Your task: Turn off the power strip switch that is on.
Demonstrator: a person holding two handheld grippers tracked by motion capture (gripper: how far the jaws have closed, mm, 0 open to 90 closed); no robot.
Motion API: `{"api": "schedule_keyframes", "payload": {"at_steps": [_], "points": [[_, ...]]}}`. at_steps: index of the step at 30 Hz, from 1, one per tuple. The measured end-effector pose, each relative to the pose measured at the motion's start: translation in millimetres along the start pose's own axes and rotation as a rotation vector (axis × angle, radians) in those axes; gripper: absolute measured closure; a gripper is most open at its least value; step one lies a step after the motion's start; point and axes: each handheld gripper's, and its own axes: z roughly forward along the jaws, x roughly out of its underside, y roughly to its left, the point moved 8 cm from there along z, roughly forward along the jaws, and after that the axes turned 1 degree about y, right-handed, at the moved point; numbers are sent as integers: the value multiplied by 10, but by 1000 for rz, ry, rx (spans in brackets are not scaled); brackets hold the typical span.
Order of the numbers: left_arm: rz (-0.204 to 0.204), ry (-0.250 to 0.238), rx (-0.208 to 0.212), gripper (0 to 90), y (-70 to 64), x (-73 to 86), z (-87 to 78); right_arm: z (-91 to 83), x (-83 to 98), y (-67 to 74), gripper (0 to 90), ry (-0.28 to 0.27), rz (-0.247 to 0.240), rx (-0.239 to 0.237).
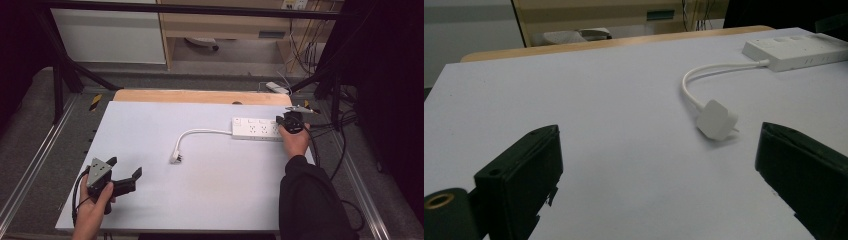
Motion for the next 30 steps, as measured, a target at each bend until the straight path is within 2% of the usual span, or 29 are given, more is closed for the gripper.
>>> {"api": "schedule_keyframes", "payload": {"at_steps": [4,9,17,30], "points": [[1,1,0,49,-1,0,-2,-8,-16,10,900,-6,-5,-2],[0,0,-1,49,1,-1,-4,-12,-8,13,900,-5,10,-8],[1,0,-4,49,2,0,-3,-47,-28,13,900,-14,-1,-9],[2,6,-3,48,0,9,0,-121,-70,74,872,-28,2,-43]]}}
